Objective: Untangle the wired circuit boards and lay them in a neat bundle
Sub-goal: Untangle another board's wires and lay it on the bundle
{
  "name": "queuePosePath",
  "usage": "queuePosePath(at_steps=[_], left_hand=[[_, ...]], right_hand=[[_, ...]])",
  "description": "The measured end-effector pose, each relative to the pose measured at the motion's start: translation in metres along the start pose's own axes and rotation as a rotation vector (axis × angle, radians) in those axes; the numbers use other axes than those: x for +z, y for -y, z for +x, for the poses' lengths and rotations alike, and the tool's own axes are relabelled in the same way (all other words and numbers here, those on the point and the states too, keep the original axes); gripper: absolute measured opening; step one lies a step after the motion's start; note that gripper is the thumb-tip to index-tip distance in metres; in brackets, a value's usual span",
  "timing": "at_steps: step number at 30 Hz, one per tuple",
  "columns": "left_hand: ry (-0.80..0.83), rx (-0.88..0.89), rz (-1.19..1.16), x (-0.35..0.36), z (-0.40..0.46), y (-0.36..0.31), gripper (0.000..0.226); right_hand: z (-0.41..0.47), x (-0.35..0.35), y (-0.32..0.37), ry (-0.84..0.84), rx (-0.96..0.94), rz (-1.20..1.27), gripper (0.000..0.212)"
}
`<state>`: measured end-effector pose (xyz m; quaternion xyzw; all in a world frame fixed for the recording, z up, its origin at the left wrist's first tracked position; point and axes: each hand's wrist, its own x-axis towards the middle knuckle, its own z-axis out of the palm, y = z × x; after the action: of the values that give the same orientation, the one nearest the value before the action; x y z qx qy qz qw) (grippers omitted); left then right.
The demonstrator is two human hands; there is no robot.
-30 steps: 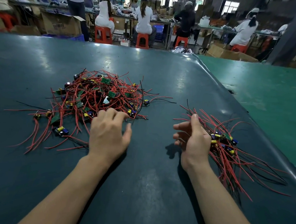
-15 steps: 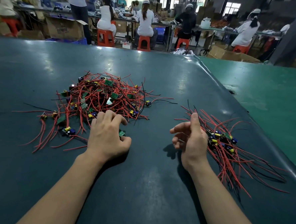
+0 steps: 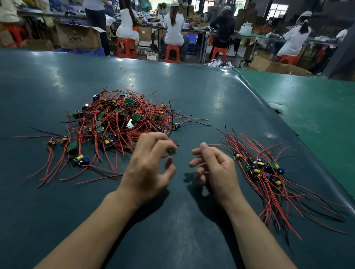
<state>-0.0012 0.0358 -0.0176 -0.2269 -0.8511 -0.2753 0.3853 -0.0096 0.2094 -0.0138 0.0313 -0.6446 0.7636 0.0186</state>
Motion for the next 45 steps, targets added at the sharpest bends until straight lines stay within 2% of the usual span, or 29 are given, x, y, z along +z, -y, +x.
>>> queuePosePath(at_steps=[2,4,6,9,13,17,20,23,25,28,34,36,40,43,45], left_hand=[[0.033,0.182,-0.057,0.007,-0.001,-0.012,0.012],[0.078,0.271,-0.088,0.014,-0.002,-0.020,0.023],[0.089,0.287,-0.100,0.016,-0.001,-0.019,0.030],[0.049,0.287,-0.123,0.016,-0.001,-0.016,0.024],[0.040,0.302,-0.240,0.018,0.000,-0.019,0.021],[-0.021,0.266,-0.209,0.019,-0.001,-0.018,0.008],[-0.122,0.019,-0.176,0.019,-0.002,-0.015,0.012],[-0.048,-0.265,-0.278,0.019,-0.002,-0.009,0.021],[0.015,-0.291,-0.339,0.019,-0.002,-0.007,0.018],[0.025,-0.331,-0.401,0.020,-0.003,-0.006,0.010],[-0.061,-0.615,-0.612,0.018,0.002,-0.003,0.007],[-0.125,-0.757,-0.786,0.017,0.005,-0.003,0.009],[-0.205,-1.057,-1.321,0.015,0.012,-0.008,0.014],[-0.130,-1.158,-1.429,0.011,0.015,-0.006,0.009],[-0.044,-1.179,-1.502,0.009,0.016,-0.006,0.012]], right_hand=[[-0.001,0.001,0.000,0.096,0.039,0.070,0.038],[-0.001,0.000,0.000,0.137,0.059,0.130,0.036],[0.001,-0.002,-0.001,0.136,0.054,0.154,0.031],[0.003,-0.003,0.000,0.156,0.061,0.204,0.019],[0.003,0.000,-0.001,0.186,0.096,0.215,0.033],[0.005,-0.001,-0.002,0.147,0.051,0.202,0.019],[0.005,-0.001,-0.002,0.132,0.057,0.204,0.013],[0.003,0.000,-0.004,0.183,0.059,0.148,0.004],[0.002,0.001,-0.005,0.184,0.035,0.098,0.006],[0.000,0.003,-0.006,0.154,-0.032,-0.010,0.007],[-0.003,0.008,-0.005,0.102,-0.063,0.037,0.008],[-0.002,0.007,-0.005,0.084,-0.119,0.025,0.011],[-0.003,0.006,-0.008,0.169,-0.244,-0.138,0.027],[-0.002,0.006,-0.008,0.184,-0.248,-0.210,0.047],[0.000,0.004,-0.007,0.104,-0.181,-0.116,0.042]])
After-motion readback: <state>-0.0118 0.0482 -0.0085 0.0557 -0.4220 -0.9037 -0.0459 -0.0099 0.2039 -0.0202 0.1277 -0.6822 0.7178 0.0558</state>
